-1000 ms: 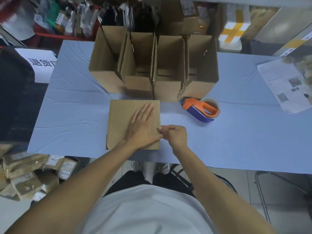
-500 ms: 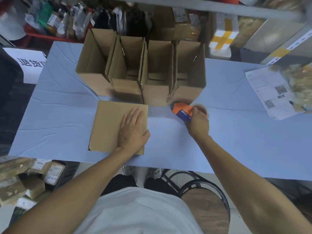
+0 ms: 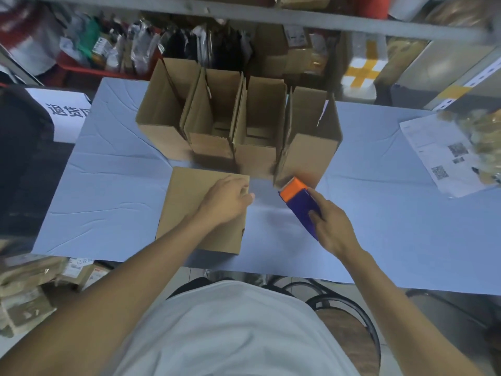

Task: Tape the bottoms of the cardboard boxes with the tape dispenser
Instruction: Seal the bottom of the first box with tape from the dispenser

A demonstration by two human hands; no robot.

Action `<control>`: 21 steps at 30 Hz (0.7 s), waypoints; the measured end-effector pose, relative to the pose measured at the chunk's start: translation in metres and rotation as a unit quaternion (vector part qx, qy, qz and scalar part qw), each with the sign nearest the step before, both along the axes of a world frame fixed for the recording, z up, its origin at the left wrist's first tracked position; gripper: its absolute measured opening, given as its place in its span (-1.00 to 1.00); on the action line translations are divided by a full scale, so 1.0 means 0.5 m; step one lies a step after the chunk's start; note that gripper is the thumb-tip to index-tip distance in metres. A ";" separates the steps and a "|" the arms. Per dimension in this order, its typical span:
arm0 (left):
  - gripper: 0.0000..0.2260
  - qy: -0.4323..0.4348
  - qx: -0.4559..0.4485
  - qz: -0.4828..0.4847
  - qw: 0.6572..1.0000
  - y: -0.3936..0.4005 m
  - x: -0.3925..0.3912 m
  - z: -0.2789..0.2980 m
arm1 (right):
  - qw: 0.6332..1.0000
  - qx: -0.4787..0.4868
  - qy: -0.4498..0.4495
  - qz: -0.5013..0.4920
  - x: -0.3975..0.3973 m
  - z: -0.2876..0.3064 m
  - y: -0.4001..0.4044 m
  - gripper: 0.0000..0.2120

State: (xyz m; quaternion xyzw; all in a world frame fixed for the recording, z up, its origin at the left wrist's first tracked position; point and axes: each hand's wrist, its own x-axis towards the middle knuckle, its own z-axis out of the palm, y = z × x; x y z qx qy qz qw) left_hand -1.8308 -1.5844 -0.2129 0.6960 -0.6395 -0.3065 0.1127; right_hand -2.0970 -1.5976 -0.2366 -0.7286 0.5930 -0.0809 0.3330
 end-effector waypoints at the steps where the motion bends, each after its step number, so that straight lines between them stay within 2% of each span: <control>1: -0.71 -0.020 0.012 -0.012 1.000 -0.003 -0.001 0.004 | 1.000 0.003 0.017 0.005 -0.001 -0.001 0.003 -0.47; 4: -0.53 -0.057 0.016 -0.035 0.998 -0.010 -0.018 0.009 | 0.999 0.021 0.026 -0.006 0.000 -0.017 0.014 -0.46; 7: -0.52 0.030 -0.039 -0.111 0.993 -0.024 -0.068 0.024 | 1.000 0.007 0.023 -0.016 0.007 -0.032 0.027 -0.45; 10: -0.52 0.100 -0.016 -0.175 0.979 -0.057 -0.127 0.031 | 0.999 -0.032 0.019 0.001 0.018 -0.041 0.040 -0.44; 15: -0.47 0.080 0.052 -0.201 0.975 -0.100 -0.159 -0.006 | 0.994 -0.066 0.082 0.005 0.031 -0.065 0.042 -0.41; 21: -0.51 0.083 0.054 -0.234 0.967 -0.105 -0.170 -0.052 | 0.982 -0.105 0.156 0.013 0.018 -0.092 0.072 -0.34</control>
